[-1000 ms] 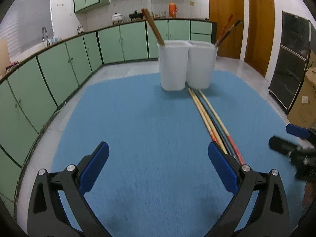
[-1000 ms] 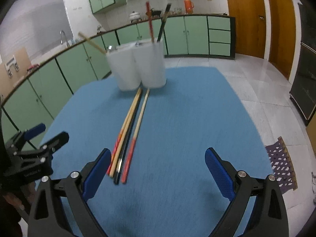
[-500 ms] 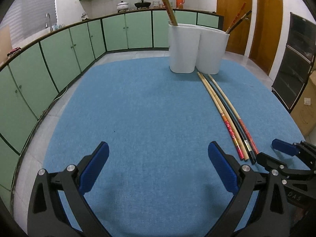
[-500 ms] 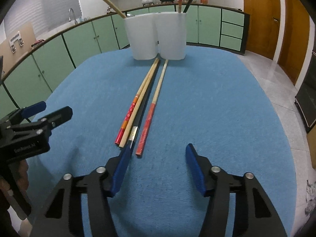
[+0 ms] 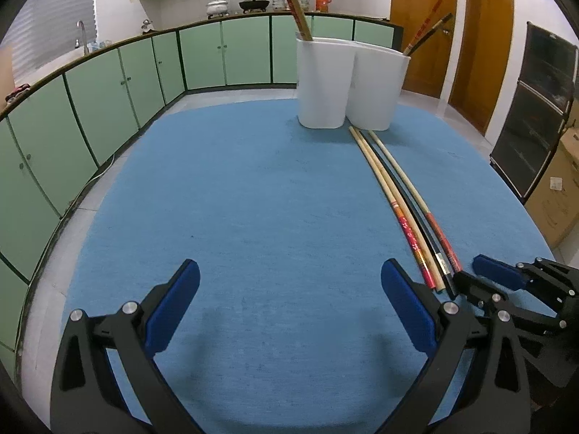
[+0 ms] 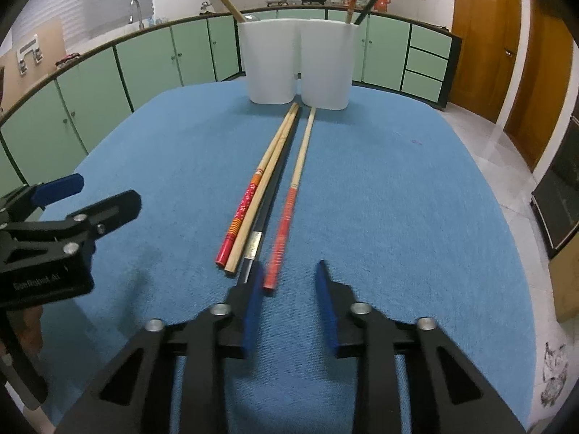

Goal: Organize utensils
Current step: 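Move both tools back down over the remaining chopsticks on the mat, then grasp a red-tipped chopstick with the right tool while the left tool grasps a red-patterned chopstick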

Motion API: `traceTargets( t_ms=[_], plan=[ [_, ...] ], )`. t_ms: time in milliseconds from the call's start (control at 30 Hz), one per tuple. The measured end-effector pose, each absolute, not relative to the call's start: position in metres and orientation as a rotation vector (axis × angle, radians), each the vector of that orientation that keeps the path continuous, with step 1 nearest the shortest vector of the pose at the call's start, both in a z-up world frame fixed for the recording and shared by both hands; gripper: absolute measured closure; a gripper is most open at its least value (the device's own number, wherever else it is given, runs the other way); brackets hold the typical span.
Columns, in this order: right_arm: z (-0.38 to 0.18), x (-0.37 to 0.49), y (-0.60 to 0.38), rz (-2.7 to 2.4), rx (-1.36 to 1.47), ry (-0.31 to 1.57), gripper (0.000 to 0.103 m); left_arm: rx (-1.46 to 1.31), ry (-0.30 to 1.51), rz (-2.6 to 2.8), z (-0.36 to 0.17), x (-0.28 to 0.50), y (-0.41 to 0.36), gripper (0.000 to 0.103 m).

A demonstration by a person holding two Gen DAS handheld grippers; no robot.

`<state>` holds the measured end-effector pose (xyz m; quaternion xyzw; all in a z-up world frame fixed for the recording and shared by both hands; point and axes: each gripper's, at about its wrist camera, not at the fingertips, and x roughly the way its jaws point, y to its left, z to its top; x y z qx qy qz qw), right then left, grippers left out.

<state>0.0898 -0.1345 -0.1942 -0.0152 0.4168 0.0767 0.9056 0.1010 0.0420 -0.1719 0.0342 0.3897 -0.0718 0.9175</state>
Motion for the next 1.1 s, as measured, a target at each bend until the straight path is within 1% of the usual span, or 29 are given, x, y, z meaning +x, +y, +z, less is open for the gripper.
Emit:
traceTargets(
  t_ms=[33,67,467,1033,1067,1100],
  plan=[
    [-0.194,0.09,-0.134,0.163,-0.035,0.861,0.093,0.073,0.804,-0.152,-0.173,0.101,0.039,0.006],
    [-0.194,0.089,-0.136,0.16,-0.037,0.861,0.096,0.076,0.807,-0.158,-0.173,0.101,0.037,0.006],
    [-0.196,0.089,-0.189,0.09,0.07,0.861,0.097,0.066,0.88,-0.256,-0.188,0.099,0.001,0.006],
    [-0.197,0.089,-0.194,0.112,0.114,0.86,0.097,0.103,0.943,-0.216,-0.2,0.111,-0.021,0.006],
    [-0.197,0.089,-0.194,0.112,0.114,0.86,0.097,0.107,0.943,-0.212,-0.201,0.111,-0.021,0.007],
    [-0.197,0.089,-0.194,0.113,0.115,0.859,0.097,0.108,0.942,-0.208,-0.201,0.111,-0.021,0.011]
  ],
)
